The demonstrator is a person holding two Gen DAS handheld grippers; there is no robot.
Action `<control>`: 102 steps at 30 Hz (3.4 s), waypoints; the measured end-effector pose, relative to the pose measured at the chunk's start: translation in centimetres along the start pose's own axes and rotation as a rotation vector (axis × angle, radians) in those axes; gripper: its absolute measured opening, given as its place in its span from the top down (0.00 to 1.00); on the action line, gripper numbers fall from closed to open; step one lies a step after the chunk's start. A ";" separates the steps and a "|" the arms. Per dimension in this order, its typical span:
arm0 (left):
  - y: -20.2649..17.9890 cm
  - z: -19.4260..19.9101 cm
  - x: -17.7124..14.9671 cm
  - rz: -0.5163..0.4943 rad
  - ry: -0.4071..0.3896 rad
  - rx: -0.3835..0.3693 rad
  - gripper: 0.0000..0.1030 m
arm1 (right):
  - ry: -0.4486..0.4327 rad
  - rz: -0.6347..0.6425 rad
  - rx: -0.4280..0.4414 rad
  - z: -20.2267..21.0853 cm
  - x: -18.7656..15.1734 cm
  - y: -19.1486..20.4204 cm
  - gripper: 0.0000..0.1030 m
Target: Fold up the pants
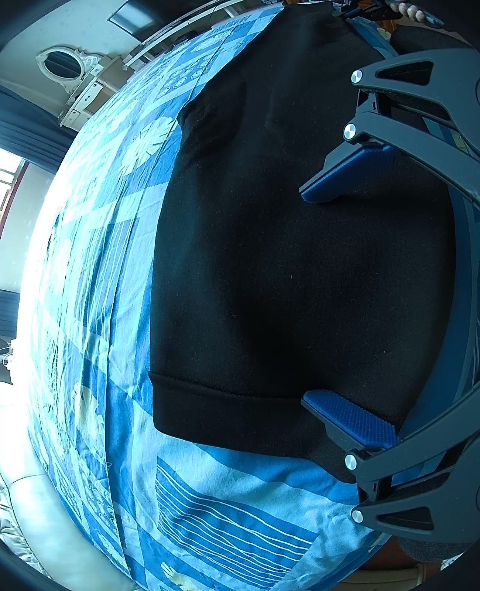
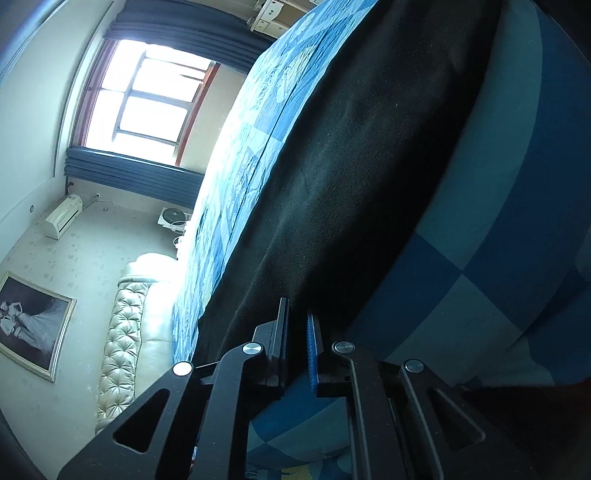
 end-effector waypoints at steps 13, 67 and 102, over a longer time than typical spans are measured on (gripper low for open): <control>-0.1 0.0 -0.1 -0.005 -0.003 0.006 0.02 | 0.060 -0.037 0.054 -2.1 -2.0 1.2 0.66; 0.0 -0.3 0.2 -0.021 -0.012 0.000 0.02 | 0.031 0.101 -0.073 9.6 19.6 -8.4 0.78; 1.5 3.9 -2.2 -0.041 0.003 -0.018 0.02 | 0.343 0.784 -0.245 -12.4 -8.9 18.9 0.79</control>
Point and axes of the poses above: each gripper's, at about its wrist camera, not at the fingertips, and z roughly against the way its jaws point, y to its left, x to its top, the point moved 6 cm from there along -z, roughly the way its jaws point, and after that the axes turned 7 degrees about y, right-handed, at the moved point
